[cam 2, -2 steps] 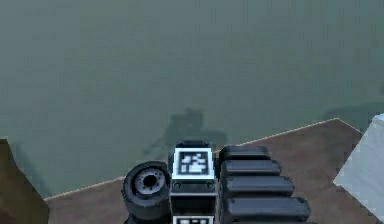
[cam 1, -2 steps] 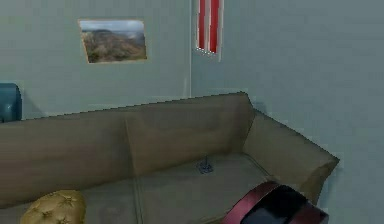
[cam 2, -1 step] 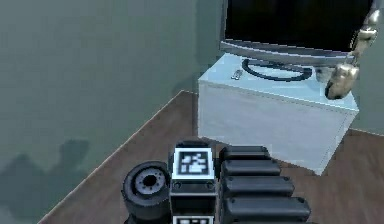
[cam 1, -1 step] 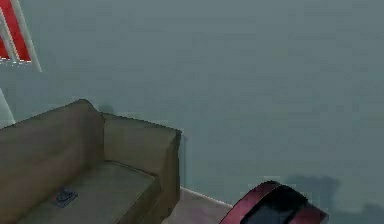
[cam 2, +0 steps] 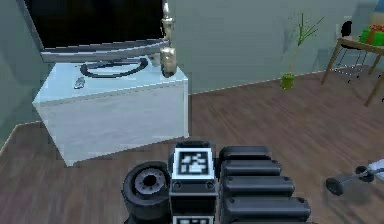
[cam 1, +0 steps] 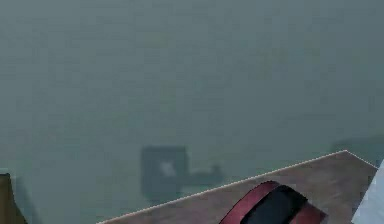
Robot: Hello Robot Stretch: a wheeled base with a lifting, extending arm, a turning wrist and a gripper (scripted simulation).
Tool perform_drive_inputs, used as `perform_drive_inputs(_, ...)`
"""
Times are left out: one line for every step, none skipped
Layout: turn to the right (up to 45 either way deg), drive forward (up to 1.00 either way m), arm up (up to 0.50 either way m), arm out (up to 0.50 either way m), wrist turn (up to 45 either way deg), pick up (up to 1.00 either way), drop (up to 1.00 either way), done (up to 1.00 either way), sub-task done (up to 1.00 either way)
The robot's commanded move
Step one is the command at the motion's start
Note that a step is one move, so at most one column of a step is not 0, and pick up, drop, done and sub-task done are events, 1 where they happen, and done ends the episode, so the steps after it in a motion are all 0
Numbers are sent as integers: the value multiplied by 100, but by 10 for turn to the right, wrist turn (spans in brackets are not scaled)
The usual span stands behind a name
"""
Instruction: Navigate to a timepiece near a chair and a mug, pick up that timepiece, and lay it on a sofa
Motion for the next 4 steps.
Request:
perform_drive_inputs(450, 0, 0, 0, 0, 0, 0, 0, 0)
perform_drive_inputs(120, 0, 0, 0, 0, 0, 0, 0, 0)
perform_drive_inputs(450, 0, 0, 0, 0, 0, 0, 0, 0)
perform_drive_inputs(450, 0, 0, 0, 0, 0, 0, 0, 0)
